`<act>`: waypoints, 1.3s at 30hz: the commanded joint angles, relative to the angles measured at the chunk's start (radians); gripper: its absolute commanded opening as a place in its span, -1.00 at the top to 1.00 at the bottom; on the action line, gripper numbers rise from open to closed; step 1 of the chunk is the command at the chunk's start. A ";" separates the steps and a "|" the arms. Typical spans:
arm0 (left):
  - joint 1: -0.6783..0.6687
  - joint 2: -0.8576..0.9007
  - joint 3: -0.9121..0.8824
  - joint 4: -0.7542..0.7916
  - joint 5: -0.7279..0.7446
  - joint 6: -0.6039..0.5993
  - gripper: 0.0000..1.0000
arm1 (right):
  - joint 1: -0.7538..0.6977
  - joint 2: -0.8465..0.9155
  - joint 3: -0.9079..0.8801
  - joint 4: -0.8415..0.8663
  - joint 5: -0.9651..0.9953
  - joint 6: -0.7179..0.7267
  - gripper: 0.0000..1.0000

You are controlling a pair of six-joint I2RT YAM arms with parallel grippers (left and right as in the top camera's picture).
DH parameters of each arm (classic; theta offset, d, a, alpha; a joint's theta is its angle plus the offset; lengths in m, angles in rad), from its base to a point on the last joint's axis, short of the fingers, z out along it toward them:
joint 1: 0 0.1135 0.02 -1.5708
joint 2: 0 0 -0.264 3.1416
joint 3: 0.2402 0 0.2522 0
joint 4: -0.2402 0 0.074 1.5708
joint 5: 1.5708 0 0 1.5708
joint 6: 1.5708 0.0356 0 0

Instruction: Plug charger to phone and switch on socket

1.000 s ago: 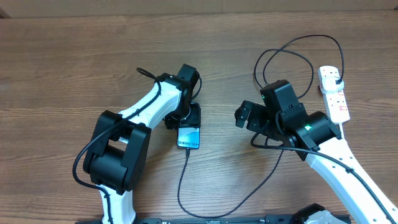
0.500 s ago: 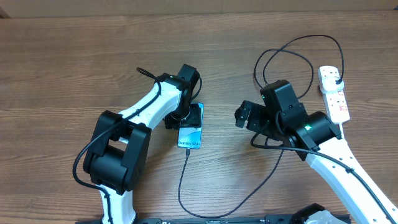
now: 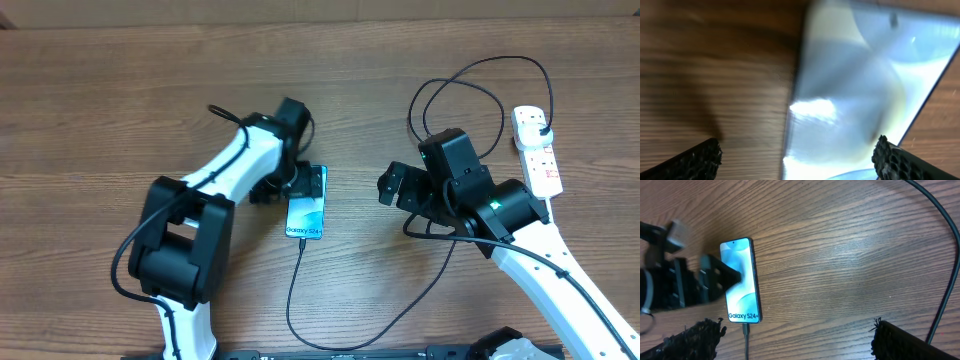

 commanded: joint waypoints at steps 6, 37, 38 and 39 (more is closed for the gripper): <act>0.122 0.010 0.060 0.008 -0.021 -0.003 -0.99 | -0.004 0.002 0.017 0.002 0.008 -0.008 -1.00; 0.210 0.010 0.060 0.010 -0.019 -0.003 -0.99 | -0.004 0.002 0.017 0.002 0.008 -0.008 -0.99; 0.210 0.010 0.060 0.010 -0.019 -0.003 -0.99 | -0.004 0.002 0.017 0.002 0.008 -0.008 -1.00; 0.210 0.010 0.060 0.010 -0.019 -0.003 -0.99 | -0.004 0.002 0.017 0.002 0.008 -0.008 -1.00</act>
